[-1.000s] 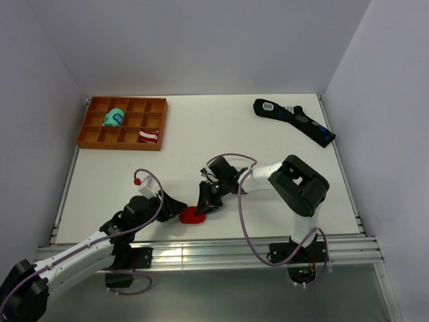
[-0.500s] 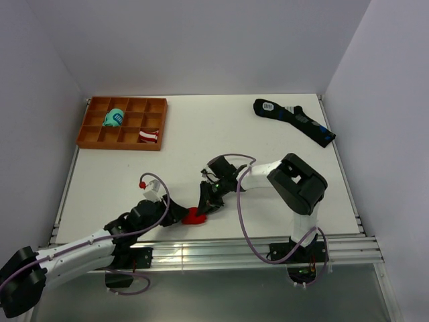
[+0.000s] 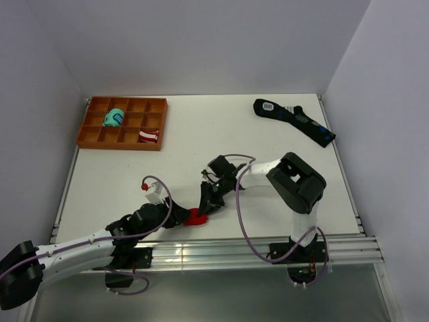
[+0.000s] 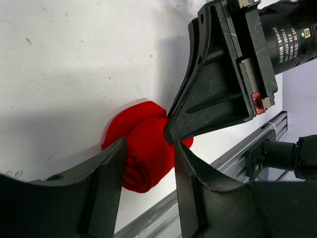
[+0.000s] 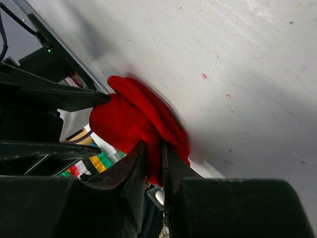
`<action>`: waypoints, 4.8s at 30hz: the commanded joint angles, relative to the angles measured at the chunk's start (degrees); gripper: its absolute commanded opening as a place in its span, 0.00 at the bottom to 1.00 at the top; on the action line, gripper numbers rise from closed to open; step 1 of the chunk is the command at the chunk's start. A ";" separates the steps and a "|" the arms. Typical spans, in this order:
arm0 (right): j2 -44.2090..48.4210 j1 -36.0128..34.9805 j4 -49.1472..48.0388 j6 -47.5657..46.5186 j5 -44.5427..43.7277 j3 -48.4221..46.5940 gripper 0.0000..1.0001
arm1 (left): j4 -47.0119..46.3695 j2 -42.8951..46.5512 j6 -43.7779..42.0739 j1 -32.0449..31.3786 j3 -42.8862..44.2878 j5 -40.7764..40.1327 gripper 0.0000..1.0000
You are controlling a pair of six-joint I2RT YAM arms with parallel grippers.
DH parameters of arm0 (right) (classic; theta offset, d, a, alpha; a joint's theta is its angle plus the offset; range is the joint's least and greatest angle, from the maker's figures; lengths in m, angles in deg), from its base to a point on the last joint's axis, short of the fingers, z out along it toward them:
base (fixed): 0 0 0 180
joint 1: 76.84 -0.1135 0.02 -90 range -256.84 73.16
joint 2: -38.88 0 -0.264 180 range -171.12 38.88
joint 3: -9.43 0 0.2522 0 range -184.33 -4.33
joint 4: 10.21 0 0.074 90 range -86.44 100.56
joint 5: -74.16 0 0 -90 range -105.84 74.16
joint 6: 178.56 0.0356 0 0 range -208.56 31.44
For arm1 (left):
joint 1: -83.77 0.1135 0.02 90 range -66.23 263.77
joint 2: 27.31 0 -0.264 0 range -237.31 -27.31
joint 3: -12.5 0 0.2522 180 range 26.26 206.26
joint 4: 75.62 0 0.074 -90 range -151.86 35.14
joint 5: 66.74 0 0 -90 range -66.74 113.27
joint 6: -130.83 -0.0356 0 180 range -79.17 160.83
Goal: Roll the socks
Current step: Roll the sock at the center of the board.
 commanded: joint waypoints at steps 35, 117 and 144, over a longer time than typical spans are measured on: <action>-6.30 3.40 17.28 -8.39 -16.21 -0.58 0.14 | -3.92 -11.23 3.35 -7.98 -3.07 -9.78 0.47; 35.09 1.21 -25.61 -8.39 -22.10 30.19 0.55 | 24.65 -36.81 2.83 0.99 22.15 9.64 0.00; 40.03 -2.75 -26.32 -9.09 -23.85 34.06 0.58 | 24.03 -40.33 2.12 1.16 24.00 11.39 0.00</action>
